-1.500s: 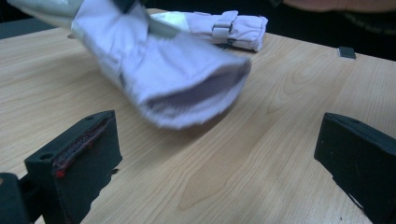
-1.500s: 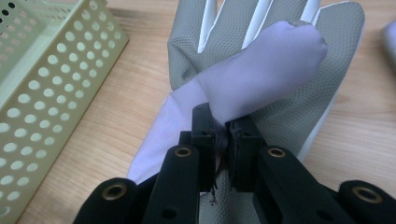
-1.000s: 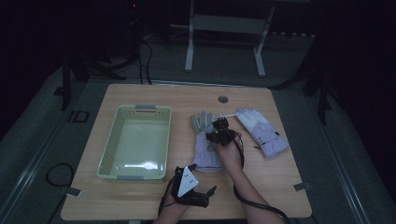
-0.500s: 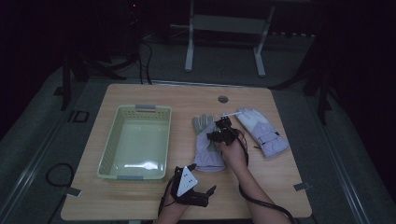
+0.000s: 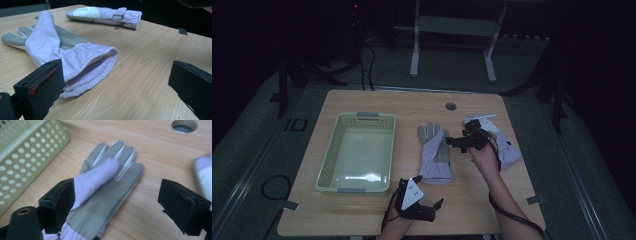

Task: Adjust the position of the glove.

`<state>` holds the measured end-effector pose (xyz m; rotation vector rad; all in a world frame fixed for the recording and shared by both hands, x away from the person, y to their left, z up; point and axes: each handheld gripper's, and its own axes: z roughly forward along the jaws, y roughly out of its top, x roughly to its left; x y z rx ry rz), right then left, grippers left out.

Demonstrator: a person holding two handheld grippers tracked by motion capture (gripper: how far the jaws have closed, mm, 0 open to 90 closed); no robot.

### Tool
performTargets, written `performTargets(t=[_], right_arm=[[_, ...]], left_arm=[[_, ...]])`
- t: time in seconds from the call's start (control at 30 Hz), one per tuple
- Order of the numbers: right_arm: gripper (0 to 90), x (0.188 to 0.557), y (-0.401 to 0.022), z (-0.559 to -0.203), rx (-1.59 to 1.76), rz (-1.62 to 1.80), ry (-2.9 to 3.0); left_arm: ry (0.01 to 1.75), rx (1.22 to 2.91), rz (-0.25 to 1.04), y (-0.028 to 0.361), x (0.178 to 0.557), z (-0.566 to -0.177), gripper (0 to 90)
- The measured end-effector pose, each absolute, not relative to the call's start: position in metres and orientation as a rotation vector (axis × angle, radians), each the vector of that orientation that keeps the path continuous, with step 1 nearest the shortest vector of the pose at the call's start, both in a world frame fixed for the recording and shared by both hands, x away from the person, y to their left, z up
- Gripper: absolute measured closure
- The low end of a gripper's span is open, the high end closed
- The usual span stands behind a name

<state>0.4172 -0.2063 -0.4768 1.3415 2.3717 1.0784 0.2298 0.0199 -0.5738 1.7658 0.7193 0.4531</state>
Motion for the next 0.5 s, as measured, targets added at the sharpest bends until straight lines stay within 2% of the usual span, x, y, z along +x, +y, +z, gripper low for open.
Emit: performTargets(t=[0.23, 0.5], right_arm=[[14.4, 0.420, -0.253, -0.467, 1.240, 1.157, 2.360], [11.2, 0.424, -0.294, -0.464, 1.316, 1.114, 2.334]], left_arm=[[0.719, 1.766, 0.454, 0.020, 0.230, -0.574, 0.7], [0.722, 1.765, 0.451, 0.020, 0.230, -0.574, 0.7]])
